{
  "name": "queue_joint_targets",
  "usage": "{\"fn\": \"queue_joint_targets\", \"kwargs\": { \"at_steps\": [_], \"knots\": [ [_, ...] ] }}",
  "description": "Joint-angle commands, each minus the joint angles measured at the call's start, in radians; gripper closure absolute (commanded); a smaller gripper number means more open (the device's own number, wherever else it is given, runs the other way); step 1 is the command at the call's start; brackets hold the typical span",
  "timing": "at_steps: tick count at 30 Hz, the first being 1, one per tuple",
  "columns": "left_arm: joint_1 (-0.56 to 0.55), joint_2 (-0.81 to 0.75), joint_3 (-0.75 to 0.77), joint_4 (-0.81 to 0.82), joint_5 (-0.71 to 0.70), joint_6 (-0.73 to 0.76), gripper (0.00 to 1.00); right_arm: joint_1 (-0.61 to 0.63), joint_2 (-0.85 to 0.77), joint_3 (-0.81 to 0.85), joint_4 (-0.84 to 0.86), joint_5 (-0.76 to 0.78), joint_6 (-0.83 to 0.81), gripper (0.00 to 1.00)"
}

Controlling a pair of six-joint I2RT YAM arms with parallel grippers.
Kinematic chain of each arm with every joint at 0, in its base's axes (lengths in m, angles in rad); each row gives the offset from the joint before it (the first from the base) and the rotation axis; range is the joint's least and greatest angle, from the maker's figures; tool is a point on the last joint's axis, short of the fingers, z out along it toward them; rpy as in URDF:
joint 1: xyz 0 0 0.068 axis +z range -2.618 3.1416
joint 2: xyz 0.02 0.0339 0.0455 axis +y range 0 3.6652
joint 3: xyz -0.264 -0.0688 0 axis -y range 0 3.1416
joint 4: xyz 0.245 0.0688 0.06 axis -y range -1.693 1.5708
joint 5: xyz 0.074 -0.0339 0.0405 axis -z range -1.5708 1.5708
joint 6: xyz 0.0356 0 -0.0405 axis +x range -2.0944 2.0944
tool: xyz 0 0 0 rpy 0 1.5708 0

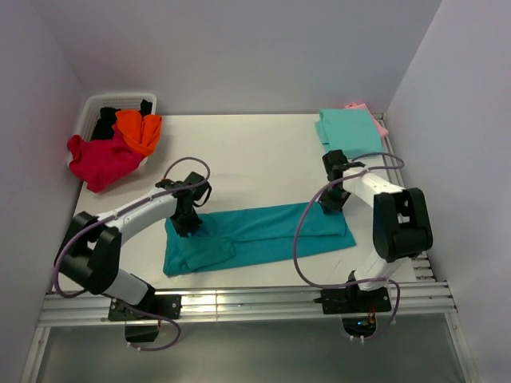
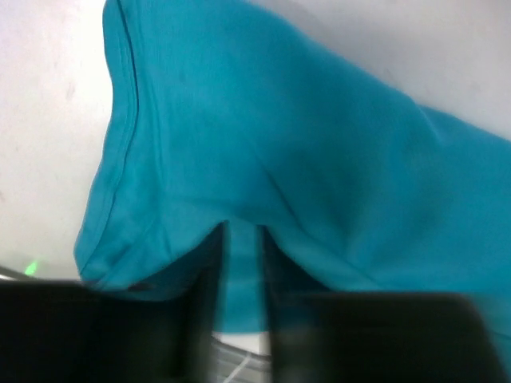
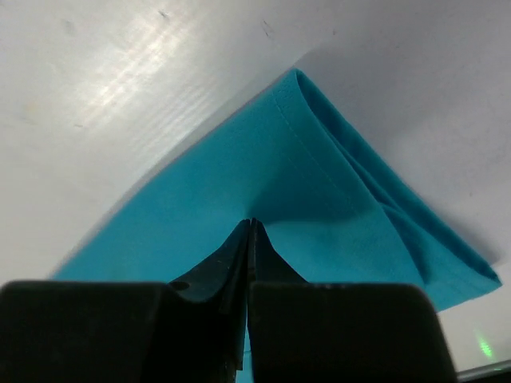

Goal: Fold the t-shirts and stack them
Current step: Rotate the tshirt 90 degrees

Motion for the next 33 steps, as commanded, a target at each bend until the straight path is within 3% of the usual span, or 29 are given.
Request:
{"fn": "queue_joint_targets", "kwargs": {
  "at_steps": [1, 4, 9, 15, 20, 23, 24, 25, 26, 28, 29, 31, 32, 33],
  "knots": [
    [0.049, 0.055, 0.026, 0.083, 0.01, 0.039, 0.8, 0.012, 0.053, 0.035, 0.013, 0.011, -0.025, 1.0],
    [0.075, 0.133, 0.047, 0.1, -0.018, 0.061, 0.99, 0.03, 0.091, 0.035, 0.007, 0.02, -0.041, 1.0],
    [0.108, 0.296, 0.119, 0.135, -0.061, 0.108, 1.0, 0.104, 0.073, -0.023, -0.001, -0.007, -0.039, 1.0],
    [0.137, 0.555, 0.378, 0.117, -0.093, 0.179, 1.0, 0.28, 0.024, -0.142, 0.007, -0.09, 0.019, 1.0],
    [0.169, 0.811, 0.772, 0.016, -0.116, 0.257, 1.0, 0.458, 0.028, -0.202, 0.033, -0.178, 0.082, 1.0],
    [0.19, 0.983, 1.094, -0.051, -0.088, 0.32, 1.0, 0.601, 0.118, -0.159, 0.07, -0.305, 0.06, 1.0],
    [0.197, 1.032, 1.283, -0.067, -0.067, 0.337, 1.0, 0.642, 0.151, -0.098, 0.082, -0.345, 0.024, 1.0],
    [0.197, 1.125, 1.375, -0.078, -0.042, 0.357, 1.0, 0.74, 0.213, -0.053, 0.097, -0.4, 0.002, 1.0],
    [0.198, 1.166, 1.531, -0.07, 0.044, 0.395, 1.0, 0.794, 0.243, 0.056, 0.097, -0.412, -0.054, 1.0],
    [0.198, 1.216, 1.592, 0.001, 0.152, 0.452, 1.0, 0.95, 0.29, 0.18, 0.081, -0.373, -0.119, 1.0],
    [0.198, 1.203, 1.577, 0.125, 0.301, 0.467, 0.99, 0.993, 0.292, 0.285, 0.068, -0.341, -0.165, 1.0],
    [0.198, 1.113, 1.485, 0.225, 0.402, 0.498, 0.92, 1.052, 0.272, 0.361, 0.036, -0.249, -0.171, 1.0],
    [0.191, 1.071, 1.453, 0.27, 0.439, 0.504, 0.85, 1.067, 0.255, 0.393, 0.038, -0.236, -0.158, 0.93],
    [0.189, 1.03, 1.399, 0.327, 0.462, 0.507, 0.58, 1.067, 0.214, 0.401, 0.038, -0.216, -0.153, 0.88]
  ]
}}
